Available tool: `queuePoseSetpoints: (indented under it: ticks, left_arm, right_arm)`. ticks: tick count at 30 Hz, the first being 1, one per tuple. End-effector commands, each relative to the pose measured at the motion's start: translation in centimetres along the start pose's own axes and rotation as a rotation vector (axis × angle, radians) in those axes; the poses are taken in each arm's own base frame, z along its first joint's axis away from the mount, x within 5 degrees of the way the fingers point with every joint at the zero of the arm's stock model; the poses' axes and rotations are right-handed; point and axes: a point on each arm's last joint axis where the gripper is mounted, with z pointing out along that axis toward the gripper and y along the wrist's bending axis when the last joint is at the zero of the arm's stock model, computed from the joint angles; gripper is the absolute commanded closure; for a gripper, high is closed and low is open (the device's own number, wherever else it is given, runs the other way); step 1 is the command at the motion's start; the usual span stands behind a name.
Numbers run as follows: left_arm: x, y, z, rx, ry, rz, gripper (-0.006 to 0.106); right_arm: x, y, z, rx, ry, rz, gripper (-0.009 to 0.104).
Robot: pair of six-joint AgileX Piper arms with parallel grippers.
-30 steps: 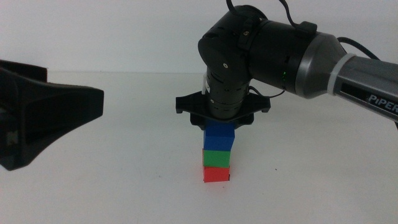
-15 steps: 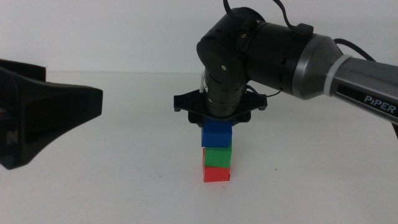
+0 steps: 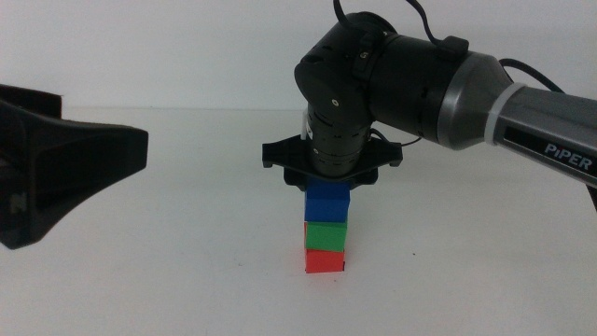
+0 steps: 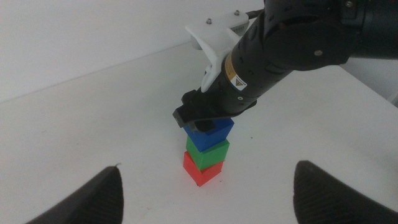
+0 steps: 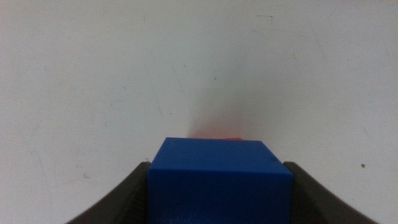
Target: Stack red cubes first, then green, then blue cubes in a specific spot.
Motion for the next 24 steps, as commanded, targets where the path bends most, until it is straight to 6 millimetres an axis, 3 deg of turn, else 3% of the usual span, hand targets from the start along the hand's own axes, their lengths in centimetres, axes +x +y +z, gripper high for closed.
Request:
queuePoseSetpoints:
  ticks: [1, 7, 8, 9, 13, 16, 20, 24]
  left_arm:
    - [-0.3, 0.0, -0.3, 0.002, -0.023, 0.003, 0.007]
    - [-0.3, 0.0, -0.3, 0.002, -0.023, 0.003, 0.007]
    - [-0.3, 0.0, -0.3, 0.002, -0.023, 0.003, 0.007]
    - [-0.3, 0.0, -0.3, 0.002, -0.023, 0.003, 0.007]
    - [-0.3, 0.0, -0.3, 0.002, -0.023, 0.003, 0.007]
    - [-0.3, 0.0, -0.3, 0.002, -0.023, 0.003, 0.007]
    - [-0.3, 0.0, -0.3, 0.002, -0.023, 0.003, 0.007]
    - [-0.3, 0.0, -0.3, -0.003, -0.026, 0.007, 0.007]
  right_arm:
    - [0.1, -0.2, -0.1, 0.026, 0.015, 0.004, 0.089]
    - [0.2, -0.1, -0.1, 0.021, 0.025, 0.009, 0.089]
    - [0.2, -0.1, -0.1, 0.021, 0.025, 0.009, 0.084]
    - [0.2, -0.1, -0.1, 0.021, 0.025, 0.009, 0.045]
    - [0.1, -0.2, -0.1, 0.026, 0.015, 0.004, 0.016]
    - [-0.2, -0.4, -0.6, 0.031, -0.012, -0.002, 0.005]
    - [-0.6, -1.8, -5.0, -0.023, -0.082, 0.001, 0.002]
    - [0.0, -6.9, -11.9, -0.053, -0.211, -0.049, 0.002]
